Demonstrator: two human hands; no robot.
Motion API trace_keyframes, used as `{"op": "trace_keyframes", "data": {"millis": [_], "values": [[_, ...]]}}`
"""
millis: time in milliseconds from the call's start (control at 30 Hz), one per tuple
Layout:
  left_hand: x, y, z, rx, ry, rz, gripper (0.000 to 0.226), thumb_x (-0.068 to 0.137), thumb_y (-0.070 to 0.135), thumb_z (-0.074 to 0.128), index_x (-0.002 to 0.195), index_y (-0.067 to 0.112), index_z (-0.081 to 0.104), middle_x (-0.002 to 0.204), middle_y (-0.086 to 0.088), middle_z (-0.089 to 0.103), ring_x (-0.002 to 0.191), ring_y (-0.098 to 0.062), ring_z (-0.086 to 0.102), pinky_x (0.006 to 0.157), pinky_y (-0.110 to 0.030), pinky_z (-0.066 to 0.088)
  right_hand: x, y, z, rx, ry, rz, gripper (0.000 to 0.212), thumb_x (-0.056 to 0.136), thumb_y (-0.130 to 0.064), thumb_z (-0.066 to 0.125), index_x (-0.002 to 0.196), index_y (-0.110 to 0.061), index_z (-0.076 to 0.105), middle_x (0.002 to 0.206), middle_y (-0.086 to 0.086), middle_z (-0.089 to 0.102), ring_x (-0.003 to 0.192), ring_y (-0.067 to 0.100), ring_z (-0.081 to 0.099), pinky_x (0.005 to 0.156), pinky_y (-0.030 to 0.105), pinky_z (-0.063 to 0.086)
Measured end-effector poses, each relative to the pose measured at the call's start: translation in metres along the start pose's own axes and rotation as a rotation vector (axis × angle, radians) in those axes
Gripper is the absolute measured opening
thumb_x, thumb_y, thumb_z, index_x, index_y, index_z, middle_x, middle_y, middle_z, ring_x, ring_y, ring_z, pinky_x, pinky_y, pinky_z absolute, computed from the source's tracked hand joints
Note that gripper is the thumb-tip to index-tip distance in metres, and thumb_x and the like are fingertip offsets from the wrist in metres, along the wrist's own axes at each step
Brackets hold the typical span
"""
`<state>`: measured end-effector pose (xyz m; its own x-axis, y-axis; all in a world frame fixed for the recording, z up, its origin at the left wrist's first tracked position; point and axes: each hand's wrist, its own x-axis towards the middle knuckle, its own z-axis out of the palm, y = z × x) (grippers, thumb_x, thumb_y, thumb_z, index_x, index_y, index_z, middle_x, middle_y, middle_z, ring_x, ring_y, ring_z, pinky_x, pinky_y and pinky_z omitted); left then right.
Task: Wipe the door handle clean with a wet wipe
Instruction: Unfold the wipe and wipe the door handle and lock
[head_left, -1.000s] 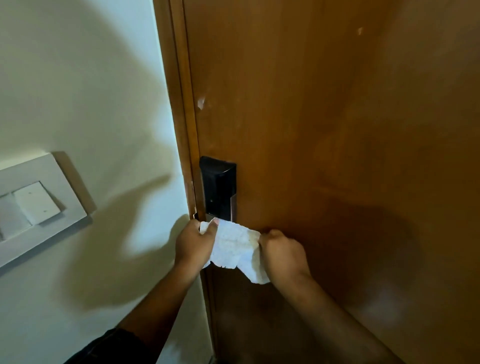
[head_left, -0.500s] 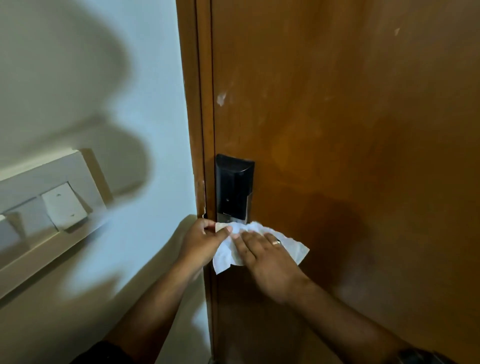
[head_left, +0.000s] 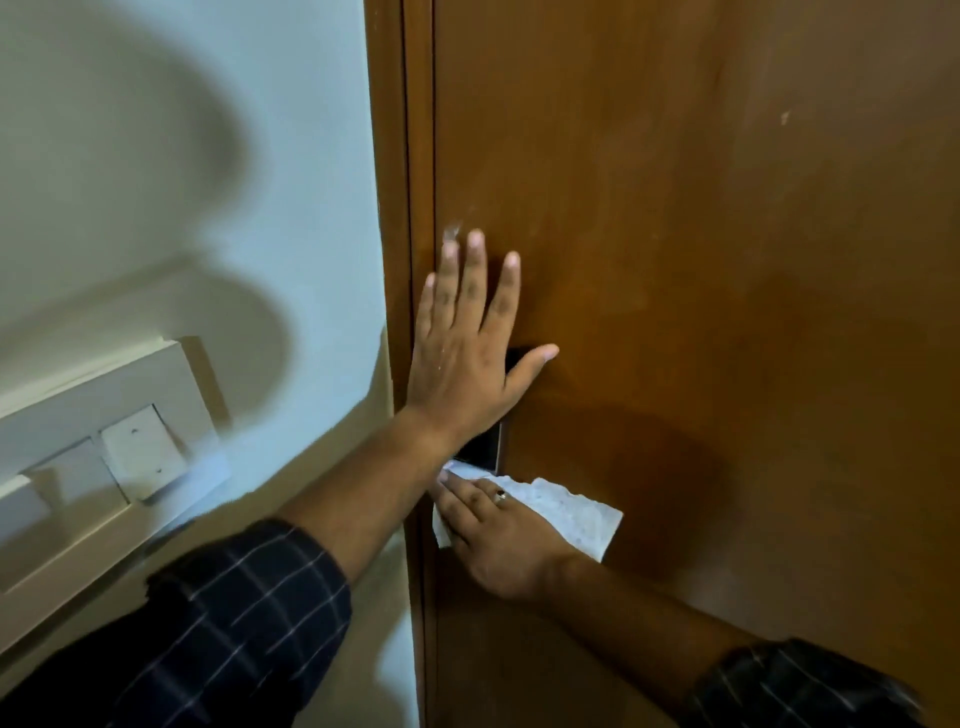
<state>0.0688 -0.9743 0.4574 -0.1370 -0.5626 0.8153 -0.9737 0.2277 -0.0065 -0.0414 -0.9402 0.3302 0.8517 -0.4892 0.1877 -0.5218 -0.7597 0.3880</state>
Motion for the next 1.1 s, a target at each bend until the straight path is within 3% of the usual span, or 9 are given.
{"op": "trace_keyframes", "data": {"millis": [133,267,367,433,500,567,733,900,1100], "values": [[0.025,0.002,0.012,0.039,0.041,0.084,0.106,0.081,0.085,0.036,0.155,0.014,0.009,0.163,-0.023,0.008,0.151,-0.041,0.003,0.122,-0.053,0.003,0.014,-0.003,-0.004,0.051,-0.108,0.04,0.052,0.103,-0.018,0.023,0.149,0.002,0.009,0.161,0.018,0.003,0.147,0.035,0.0,0.116,0.048,0.019],[0.031,0.001,0.014,0.031,0.097,0.103,0.112,0.076,0.089,0.037,0.155,0.013,0.013,0.161,-0.027,0.014,0.15,-0.044,0.008,0.121,-0.057,0.005,-0.045,0.024,0.009,-0.075,0.13,-0.142,0.043,0.102,-0.009,0.027,0.143,0.002,0.036,0.151,0.025,0.032,0.14,0.041,0.029,0.112,0.05,0.031],[0.041,0.005,0.013,0.028,0.133,0.086,0.113,0.075,0.09,0.038,0.154,0.012,0.018,0.16,-0.029,0.018,0.148,-0.047,0.011,0.121,-0.056,0.004,-0.07,0.034,0.021,-0.139,0.21,-0.172,0.041,0.104,-0.01,0.03,0.143,0.002,0.034,0.144,0.03,0.041,0.134,0.044,0.037,0.11,0.05,0.034],[0.046,0.009,0.014,0.025,0.165,0.079,0.112,0.074,0.091,0.038,0.153,0.012,0.021,0.159,-0.03,0.02,0.148,-0.048,0.012,0.121,-0.056,0.003,-0.058,0.019,0.021,-0.189,0.21,-0.019,0.042,0.1,-0.012,0.037,0.139,0.004,0.042,0.115,0.027,0.066,0.1,0.042,0.066,0.082,0.047,0.055],[0.048,0.01,0.018,0.023,0.193,0.072,0.112,0.074,0.091,0.038,0.152,0.012,0.023,0.158,-0.03,0.022,0.147,-0.048,0.014,0.121,-0.058,0.004,-0.031,-0.003,0.018,-0.075,0.148,0.205,0.039,0.091,-0.02,0.053,0.124,0.001,0.056,0.077,0.013,0.072,0.058,0.028,0.066,0.05,0.036,0.053],[0.048,0.009,0.02,0.024,0.212,0.069,0.111,0.074,0.091,0.038,0.152,0.012,0.024,0.158,-0.029,0.023,0.147,-0.048,0.015,0.12,-0.059,0.005,0.001,-0.017,0.004,0.097,0.126,0.404,0.024,0.085,-0.029,0.067,0.097,-0.009,0.062,0.063,0.006,0.069,0.046,0.023,0.063,0.042,0.03,0.049],[0.048,0.009,0.02,0.035,0.235,0.069,0.11,0.075,0.091,0.036,0.152,0.012,0.024,0.158,-0.028,0.025,0.147,-0.047,0.016,0.12,-0.059,0.009,0.037,-0.021,-0.004,0.342,-0.072,0.696,0.042,0.102,-0.041,0.034,0.108,-0.007,0.058,0.092,0.013,0.072,0.082,0.033,0.069,0.066,0.035,0.047],[0.046,0.009,0.017,0.037,0.222,0.072,0.109,0.077,0.089,0.036,0.153,0.013,0.022,0.159,-0.027,0.024,0.147,-0.047,0.017,0.12,-0.06,0.012,-0.022,0.005,-0.005,0.183,0.03,0.239,0.025,0.096,-0.033,0.05,0.09,-0.012,0.062,0.07,0.009,0.07,0.054,0.027,0.063,0.048,0.03,0.043],[0.045,0.009,0.015,0.02,0.221,0.088,0.105,0.079,0.087,0.037,0.153,0.015,0.022,0.16,-0.026,0.023,0.148,-0.045,0.015,0.121,-0.058,0.009,-0.067,0.032,0.007,0.152,0.067,0.1,0.036,0.098,-0.025,0.037,0.125,-0.007,0.054,0.11,0.014,0.069,0.1,0.03,0.065,0.087,0.038,0.052]]}}
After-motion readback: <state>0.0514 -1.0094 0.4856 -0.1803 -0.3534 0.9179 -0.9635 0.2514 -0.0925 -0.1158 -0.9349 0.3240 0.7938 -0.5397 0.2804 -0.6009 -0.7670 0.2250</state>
